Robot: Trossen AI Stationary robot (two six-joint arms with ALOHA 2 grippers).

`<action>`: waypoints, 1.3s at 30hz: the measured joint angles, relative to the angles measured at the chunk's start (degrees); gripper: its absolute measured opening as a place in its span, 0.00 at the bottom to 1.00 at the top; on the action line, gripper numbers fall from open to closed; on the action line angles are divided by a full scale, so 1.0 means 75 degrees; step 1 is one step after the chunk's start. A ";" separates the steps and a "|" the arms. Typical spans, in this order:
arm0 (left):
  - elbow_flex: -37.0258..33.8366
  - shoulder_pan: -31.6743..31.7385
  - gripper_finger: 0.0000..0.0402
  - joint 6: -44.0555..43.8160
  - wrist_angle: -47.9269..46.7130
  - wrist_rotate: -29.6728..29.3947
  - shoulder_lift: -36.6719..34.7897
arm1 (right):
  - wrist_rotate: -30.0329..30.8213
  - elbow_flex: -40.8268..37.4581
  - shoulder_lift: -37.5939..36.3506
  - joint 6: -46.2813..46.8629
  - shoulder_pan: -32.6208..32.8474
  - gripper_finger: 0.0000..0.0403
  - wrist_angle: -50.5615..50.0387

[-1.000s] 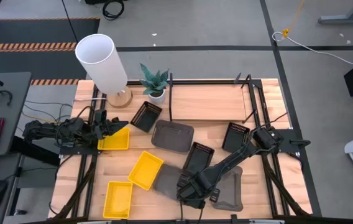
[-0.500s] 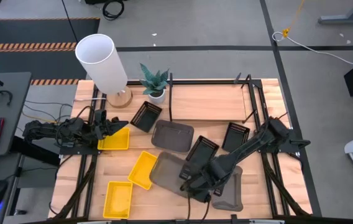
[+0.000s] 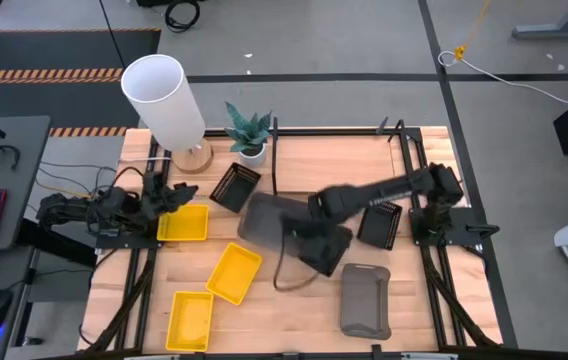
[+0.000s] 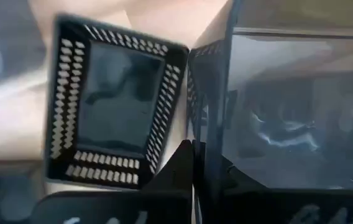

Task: Stack baskets on shelf by color
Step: Stack the bottom left gray bin on top of the top gray bin

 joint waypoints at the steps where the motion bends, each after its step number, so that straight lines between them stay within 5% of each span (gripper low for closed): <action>1: 0.0040 0.0000 0.19 0.0043 -0.0117 -0.0022 0.0005 | -0.0047 0.0000 0.0000 -0.0241 -0.0214 0.01 0.0046; 12: 0.1260 -0.0003 0.17 0.2795 -0.0484 -0.0021 0.0731 | -0.0462 -0.0065 -0.0038 -0.2030 -0.1485 0.01 0.0383; 25: 0.1557 -0.0003 0.15 0.2583 -0.0542 -0.0022 0.1207 | -0.0620 -0.1292 -0.0009 -0.2196 -0.1526 0.03 0.1034; 39: 0.1560 -0.0003 0.13 0.2328 -0.0515 -0.0019 0.1207 | -0.0826 -0.1393 -0.0003 -0.0829 -0.1526 0.25 0.1224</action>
